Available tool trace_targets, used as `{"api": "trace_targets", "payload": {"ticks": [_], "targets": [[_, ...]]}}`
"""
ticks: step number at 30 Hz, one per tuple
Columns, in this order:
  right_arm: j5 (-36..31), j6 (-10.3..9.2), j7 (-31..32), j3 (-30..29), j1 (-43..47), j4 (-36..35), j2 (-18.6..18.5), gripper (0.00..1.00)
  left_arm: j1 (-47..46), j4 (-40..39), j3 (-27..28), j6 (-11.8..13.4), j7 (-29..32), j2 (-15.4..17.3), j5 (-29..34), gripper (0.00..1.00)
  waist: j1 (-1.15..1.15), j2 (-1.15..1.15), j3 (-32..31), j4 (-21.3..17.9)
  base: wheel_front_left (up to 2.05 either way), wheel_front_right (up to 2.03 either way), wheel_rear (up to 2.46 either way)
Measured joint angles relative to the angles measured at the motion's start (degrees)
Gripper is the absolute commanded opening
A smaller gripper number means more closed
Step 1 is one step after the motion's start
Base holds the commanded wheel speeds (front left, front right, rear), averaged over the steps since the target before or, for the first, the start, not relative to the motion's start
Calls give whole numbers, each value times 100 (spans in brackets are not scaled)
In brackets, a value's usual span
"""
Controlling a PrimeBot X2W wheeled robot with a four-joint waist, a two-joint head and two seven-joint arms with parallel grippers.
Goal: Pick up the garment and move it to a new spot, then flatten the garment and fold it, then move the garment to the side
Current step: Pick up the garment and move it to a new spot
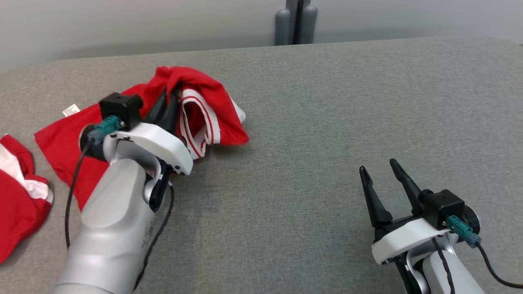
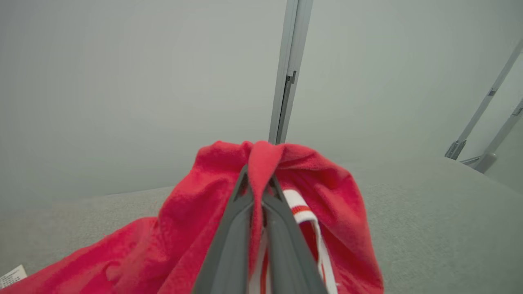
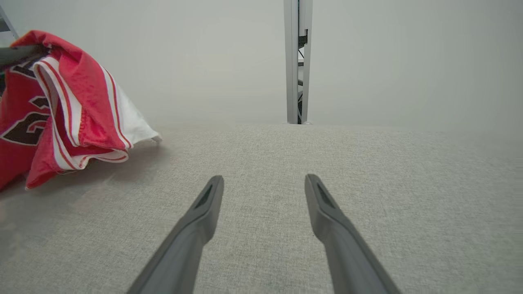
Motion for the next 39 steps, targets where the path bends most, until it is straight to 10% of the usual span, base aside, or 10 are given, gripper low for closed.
{"api": "trace_targets", "payload": {"ticks": [12,20,21,22,39], "targets": [[201,1,0,176,9,-9,11,100,493,-905,-1769,9,0,-158,-1059,0,0,0,-124,-629,0,0,0],[302,0,0,120,35,-8,11,100,555,-1600,-2529,497,-1,-167,-1593,0,0,0,-119,-656,0,0,0],[337,0,0,110,35,-10,12,100,605,-1573,-2521,571,-1,-170,-1566,25,0,0,-123,-644,0,0,0],[359,1,0,93,35,-12,11,100,643,-1516,-2506,619,0,-169,-1469,95,0,0,-125,-627,0,0,0],[358,0,0,-142,324,-123,15,100,3089,-2235,403,949,-5,177,15,100,0,0,-518,-128,0,0,0]]}}
